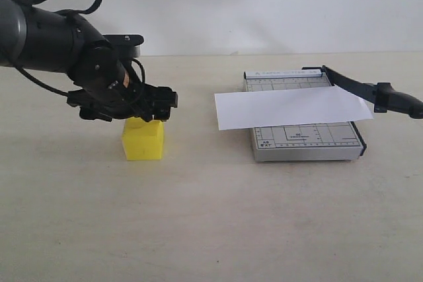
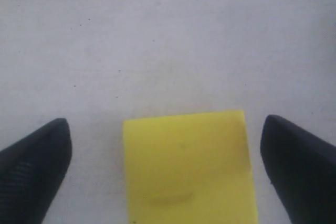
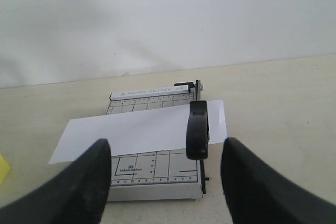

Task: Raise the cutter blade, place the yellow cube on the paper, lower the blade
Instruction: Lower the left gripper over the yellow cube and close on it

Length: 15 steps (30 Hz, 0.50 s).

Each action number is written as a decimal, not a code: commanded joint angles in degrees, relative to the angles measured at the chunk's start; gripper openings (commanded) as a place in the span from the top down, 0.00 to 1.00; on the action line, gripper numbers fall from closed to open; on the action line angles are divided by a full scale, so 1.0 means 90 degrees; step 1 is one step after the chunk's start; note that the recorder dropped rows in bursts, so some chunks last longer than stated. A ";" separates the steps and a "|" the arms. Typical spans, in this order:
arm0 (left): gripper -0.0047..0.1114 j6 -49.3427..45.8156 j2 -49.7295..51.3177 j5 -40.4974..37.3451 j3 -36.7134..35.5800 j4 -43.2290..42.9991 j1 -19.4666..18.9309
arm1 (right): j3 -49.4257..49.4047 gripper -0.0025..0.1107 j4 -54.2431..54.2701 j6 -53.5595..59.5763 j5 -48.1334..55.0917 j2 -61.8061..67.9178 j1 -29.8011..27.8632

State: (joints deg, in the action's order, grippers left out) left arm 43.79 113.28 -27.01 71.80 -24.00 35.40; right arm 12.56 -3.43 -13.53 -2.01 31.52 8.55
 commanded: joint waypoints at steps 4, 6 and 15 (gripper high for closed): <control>0.17 -0.0037 0.0163 0.0143 0.0043 0.0233 -0.0017 | -0.0007 0.47 0.0014 0.0012 -0.0087 -0.0036 0.0005; 0.17 -0.0037 0.0188 0.0229 0.0048 0.0260 -0.0017 | -0.0007 0.47 0.0014 0.0012 -0.0087 -0.0036 0.0005; 0.17 -0.0037 0.0391 0.0257 0.0059 0.0413 -0.0017 | -0.0007 0.47 0.0014 0.0012 -0.0087 -0.0036 0.0005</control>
State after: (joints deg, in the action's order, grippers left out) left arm 43.79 116.44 -25.12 71.88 -21.50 35.40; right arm 12.56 -3.43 -13.53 -2.01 31.52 8.55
